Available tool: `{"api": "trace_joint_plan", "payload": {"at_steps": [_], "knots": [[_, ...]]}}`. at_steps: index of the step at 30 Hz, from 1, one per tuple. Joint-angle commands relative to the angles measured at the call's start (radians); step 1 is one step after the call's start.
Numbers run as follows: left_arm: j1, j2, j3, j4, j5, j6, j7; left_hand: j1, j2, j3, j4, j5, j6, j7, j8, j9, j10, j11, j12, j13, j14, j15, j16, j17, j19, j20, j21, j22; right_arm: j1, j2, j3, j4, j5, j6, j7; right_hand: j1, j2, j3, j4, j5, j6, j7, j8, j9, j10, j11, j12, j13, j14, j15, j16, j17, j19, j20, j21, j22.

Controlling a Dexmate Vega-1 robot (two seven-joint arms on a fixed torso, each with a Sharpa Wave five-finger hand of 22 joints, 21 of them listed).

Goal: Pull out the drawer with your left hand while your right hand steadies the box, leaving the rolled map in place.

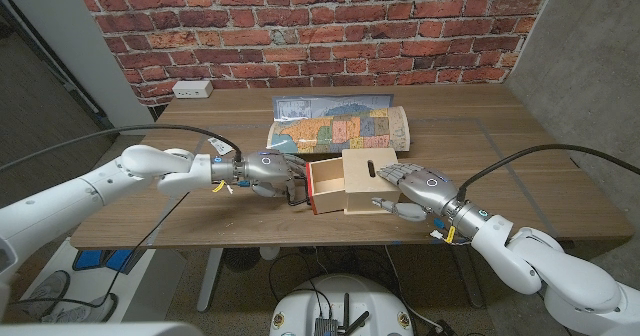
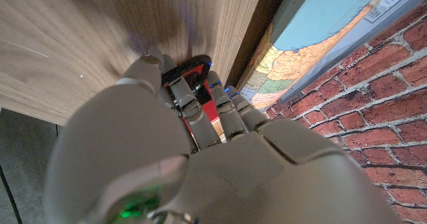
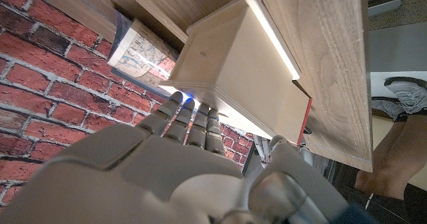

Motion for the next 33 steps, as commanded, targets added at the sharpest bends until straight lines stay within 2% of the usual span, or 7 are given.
{"api": "trace_joint_plan", "payload": {"at_steps": [1,33], "knots": [[0.019,0.030,-0.025,-0.017,-0.018,-0.003,-0.017,0.010,0.004,-0.005,0.002,-0.003,0.004,-0.004,-0.004,0.003,-0.002,0.002,0.000,0.004,0.008,-0.168,0.000,0.001,0.012,-0.082,0.008,0.002,0.000,-0.012,0.001,-0.005,0.002,-0.008,0.016,-0.012,0.038,0.001,0.009,0.002,0.008,-0.006,0.002,0.005,0.008,-0.004,0.007,0.003,-0.002,-0.020,-0.002,0.003,0.008,-0.083,0.004,0.004],[0.055,0.079,-0.069,-0.006,-0.032,-0.005,-0.004,0.013,0.006,-0.008,0.002,-0.003,0.006,-0.003,-0.004,0.004,-0.003,0.001,0.001,0.004,0.010,-0.169,0.001,0.002,0.018,-0.085,0.008,0.003,0.049,0.013,-0.043,-0.010,-0.059,-0.029,0.072,-0.012,0.040,0.001,0.015,0.003,0.003,-0.005,-0.004,0.005,0.007,-0.005,0.004,0.004,-0.004,-0.014,-0.004,0.003,0.015,-0.080,0.006,0.004]]}}
